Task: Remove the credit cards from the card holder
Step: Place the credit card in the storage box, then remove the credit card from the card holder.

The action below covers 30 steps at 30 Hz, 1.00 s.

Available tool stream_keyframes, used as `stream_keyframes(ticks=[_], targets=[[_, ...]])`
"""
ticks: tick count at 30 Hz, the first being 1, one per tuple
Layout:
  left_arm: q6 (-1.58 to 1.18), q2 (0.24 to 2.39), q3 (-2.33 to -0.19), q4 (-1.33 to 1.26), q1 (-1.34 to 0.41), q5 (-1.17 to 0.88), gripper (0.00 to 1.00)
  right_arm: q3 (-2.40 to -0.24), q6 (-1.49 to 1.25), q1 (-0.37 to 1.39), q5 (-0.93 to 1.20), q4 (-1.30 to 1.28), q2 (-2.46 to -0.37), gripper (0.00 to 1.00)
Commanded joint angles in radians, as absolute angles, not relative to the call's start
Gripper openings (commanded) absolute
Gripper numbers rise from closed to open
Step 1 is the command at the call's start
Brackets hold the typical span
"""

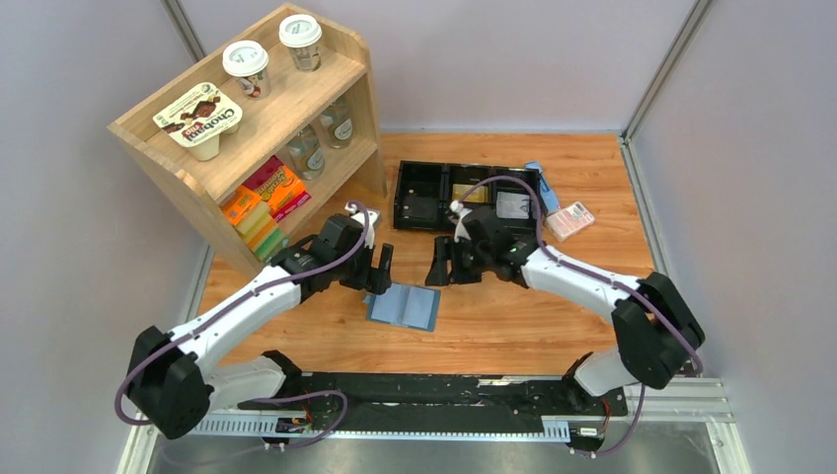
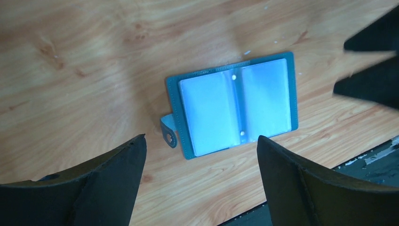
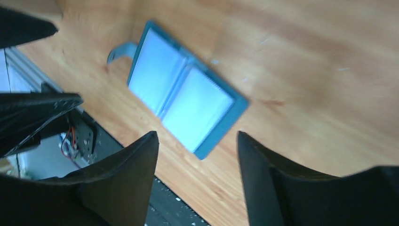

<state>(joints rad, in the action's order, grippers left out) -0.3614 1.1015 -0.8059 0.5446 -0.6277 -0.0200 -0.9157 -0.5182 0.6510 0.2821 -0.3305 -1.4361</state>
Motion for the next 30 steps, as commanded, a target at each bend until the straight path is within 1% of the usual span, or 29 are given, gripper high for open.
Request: stream_keyframes(ticks=[1, 4, 7, 10, 11, 14, 17, 22, 30], targets=[[-0.422, 1.181, -0.839, 0.578, -0.629, -0.057, 0.89, -0.882, -0.617, 0.754, 0.37, -0.166, -1.52, 0.61], [-0.425, 1.226, -0.833, 0.578, -0.629, -0.071, 0.79, -0.896, -0.606, 0.813, 0.396, -0.164, -1.586, 0.54], [-0.431, 1.25, -0.828, 0.565, -0.629, -0.075, 0.75, -0.931, -0.581, 0.836, 0.414, -0.211, -1.646, 0.51], [-0.442, 1.273, -0.816, 0.545, -0.629, -0.103, 0.75, -0.966, -0.539, 0.836, 0.413, -0.283, -1.709, 0.5], [-0.443, 1.293, -0.816, 0.532, -0.629, -0.115, 0.73, -0.988, -0.516, 0.835, 0.399, -0.32, -1.73, 0.5], [-0.453, 1.334, -0.816, 0.515, -0.629, -0.136, 0.73, -1.037, -0.46, 0.821, 0.33, -0.412, -1.785, 0.49], [-0.462, 1.377, -0.825, 0.497, -0.629, -0.166, 0.72, -1.058, -0.405, 0.782, 0.281, -0.459, -1.813, 0.48], [-0.479, 1.41, -0.839, 0.463, -0.629, -0.192, 0.71, -1.094, -0.336, 0.718, 0.236, -0.505, -1.806, 0.48], [-0.521, 1.433, -0.835, 0.431, -0.629, -0.222, 0.67, -1.117, -0.365, 0.715, 0.227, -0.466, -1.746, 0.48]])
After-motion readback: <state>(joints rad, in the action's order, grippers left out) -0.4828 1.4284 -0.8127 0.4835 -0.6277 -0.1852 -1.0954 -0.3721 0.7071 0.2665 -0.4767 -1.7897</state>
